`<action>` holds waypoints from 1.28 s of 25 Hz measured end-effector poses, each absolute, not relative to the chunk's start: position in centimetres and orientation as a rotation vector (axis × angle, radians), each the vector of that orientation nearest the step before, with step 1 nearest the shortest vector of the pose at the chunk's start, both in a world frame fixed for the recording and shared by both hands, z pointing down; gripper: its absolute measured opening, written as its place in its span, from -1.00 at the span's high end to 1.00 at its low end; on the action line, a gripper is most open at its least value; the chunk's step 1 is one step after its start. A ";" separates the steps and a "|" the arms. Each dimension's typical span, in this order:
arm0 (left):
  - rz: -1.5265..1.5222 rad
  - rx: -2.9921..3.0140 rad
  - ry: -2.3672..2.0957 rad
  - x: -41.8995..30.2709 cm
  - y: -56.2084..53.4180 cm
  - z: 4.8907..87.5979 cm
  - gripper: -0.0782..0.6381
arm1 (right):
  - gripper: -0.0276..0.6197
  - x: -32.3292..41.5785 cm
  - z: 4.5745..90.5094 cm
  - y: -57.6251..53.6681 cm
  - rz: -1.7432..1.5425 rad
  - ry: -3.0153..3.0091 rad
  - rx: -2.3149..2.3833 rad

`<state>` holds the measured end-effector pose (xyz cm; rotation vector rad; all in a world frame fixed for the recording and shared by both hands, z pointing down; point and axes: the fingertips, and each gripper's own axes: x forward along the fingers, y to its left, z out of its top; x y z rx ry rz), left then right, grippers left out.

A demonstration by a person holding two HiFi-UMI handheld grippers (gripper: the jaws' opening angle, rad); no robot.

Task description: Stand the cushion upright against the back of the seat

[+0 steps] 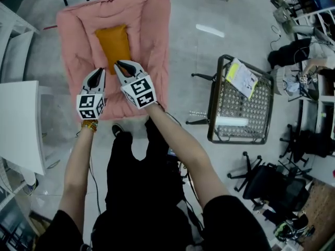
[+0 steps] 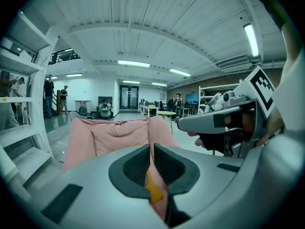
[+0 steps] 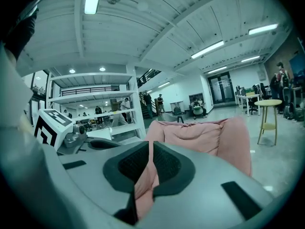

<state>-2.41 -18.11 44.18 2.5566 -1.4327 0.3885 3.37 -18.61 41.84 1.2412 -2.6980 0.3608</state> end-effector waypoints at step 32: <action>0.137 2.735 -1.404 0.8 -16.4 28.0 0.72 | 0.83 6.3 26.5 -16.9 0.151 -2.833 1.384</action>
